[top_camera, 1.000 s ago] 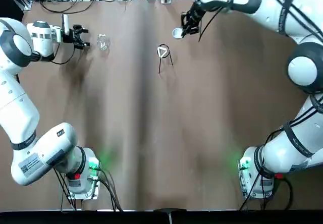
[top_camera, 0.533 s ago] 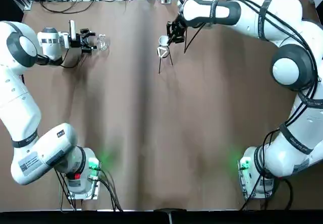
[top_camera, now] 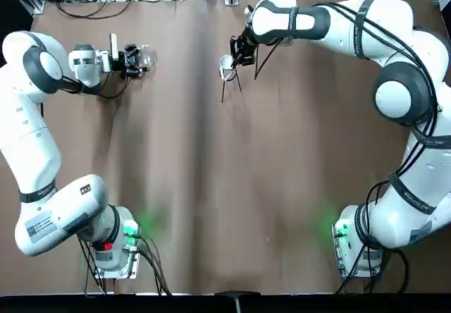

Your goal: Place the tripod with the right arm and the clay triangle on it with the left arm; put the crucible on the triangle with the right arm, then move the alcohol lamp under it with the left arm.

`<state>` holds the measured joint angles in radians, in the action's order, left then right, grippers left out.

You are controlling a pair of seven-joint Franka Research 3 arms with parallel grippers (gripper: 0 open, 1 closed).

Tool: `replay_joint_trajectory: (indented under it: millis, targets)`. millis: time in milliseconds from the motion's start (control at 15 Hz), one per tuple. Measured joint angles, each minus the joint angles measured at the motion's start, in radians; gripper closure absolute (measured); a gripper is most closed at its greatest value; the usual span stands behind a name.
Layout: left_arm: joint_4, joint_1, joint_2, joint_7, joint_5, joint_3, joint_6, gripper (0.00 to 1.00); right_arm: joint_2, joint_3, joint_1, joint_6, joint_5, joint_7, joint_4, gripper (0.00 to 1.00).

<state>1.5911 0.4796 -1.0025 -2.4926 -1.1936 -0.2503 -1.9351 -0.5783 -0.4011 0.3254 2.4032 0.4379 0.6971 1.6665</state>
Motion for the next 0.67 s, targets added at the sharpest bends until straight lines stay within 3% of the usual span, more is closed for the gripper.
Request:
replay_joint_trajectory:
  millis: [400, 533, 667]
  targets:
    - [0.000, -0.053, -0.005, -0.068, -0.074, 0.000, 0.000, 0.03, -0.017, 0.002, 0.003, 0.015, 0.000, 0.000, 0.000, 0.95]
    - [0.000, -0.077, -0.006, -0.087, -0.088, 0.000, 0.000, 0.19, -0.021, 0.003, 0.006, 0.018, 0.000, 0.000, 0.000, 0.95]
    - [0.000, -0.096, -0.008, -0.093, -0.094, 0.000, 0.000, 0.19, -0.023, 0.004, 0.009, 0.018, 0.000, 0.000, 0.000, 0.95]
